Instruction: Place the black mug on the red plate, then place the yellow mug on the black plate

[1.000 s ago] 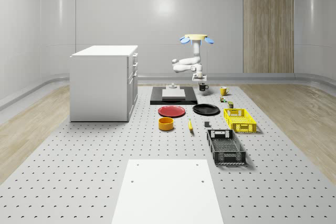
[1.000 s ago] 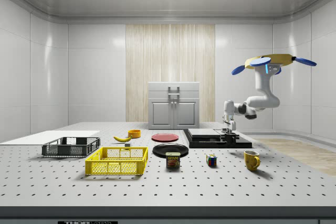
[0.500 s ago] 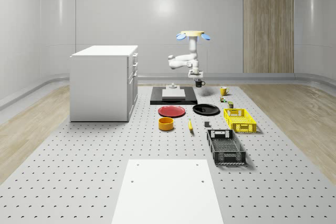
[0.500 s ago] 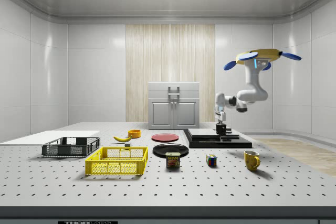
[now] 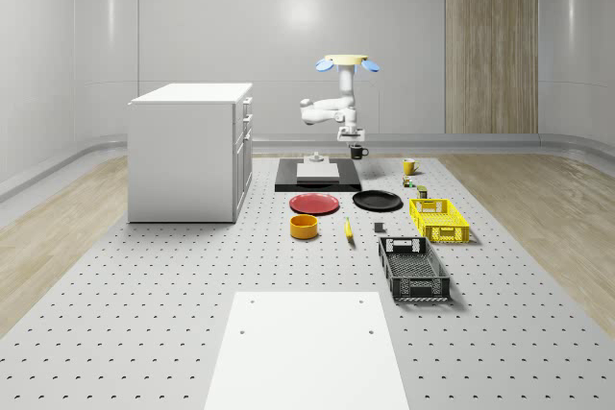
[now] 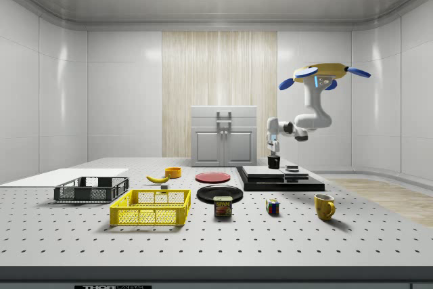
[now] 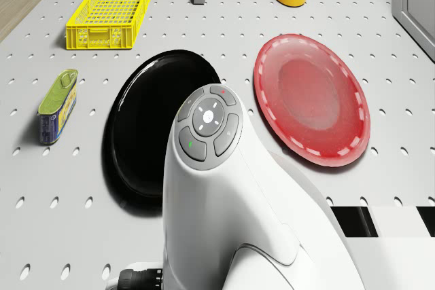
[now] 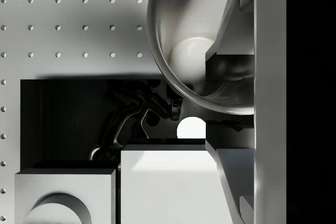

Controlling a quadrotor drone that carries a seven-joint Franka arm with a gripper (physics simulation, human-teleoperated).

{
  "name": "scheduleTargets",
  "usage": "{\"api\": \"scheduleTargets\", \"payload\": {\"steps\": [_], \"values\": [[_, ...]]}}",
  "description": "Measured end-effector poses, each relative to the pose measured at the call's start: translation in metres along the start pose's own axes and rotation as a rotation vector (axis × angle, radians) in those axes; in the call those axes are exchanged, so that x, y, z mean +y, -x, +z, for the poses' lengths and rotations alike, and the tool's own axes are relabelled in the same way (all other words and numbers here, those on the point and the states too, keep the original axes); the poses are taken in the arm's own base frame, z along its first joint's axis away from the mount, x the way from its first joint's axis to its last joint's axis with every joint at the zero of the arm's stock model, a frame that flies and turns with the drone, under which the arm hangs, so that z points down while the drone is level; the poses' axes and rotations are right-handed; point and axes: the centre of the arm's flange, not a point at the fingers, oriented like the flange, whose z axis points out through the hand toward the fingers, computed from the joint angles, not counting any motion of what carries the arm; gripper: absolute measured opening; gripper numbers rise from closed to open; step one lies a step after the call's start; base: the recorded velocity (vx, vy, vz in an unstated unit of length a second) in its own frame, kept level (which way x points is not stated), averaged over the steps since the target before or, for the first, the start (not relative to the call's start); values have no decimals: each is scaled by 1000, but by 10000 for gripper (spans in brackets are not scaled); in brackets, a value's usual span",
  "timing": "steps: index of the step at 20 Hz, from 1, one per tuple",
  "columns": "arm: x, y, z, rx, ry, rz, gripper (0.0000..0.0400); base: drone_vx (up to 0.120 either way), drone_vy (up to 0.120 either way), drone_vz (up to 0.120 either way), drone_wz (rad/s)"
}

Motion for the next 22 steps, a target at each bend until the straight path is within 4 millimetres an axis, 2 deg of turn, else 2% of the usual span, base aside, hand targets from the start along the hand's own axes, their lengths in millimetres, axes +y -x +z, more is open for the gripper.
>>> {"api": "scheduleTargets", "payload": {"steps": [22], "values": [[0,0,0,0,0,0,110,120,-120,0,0]]}}
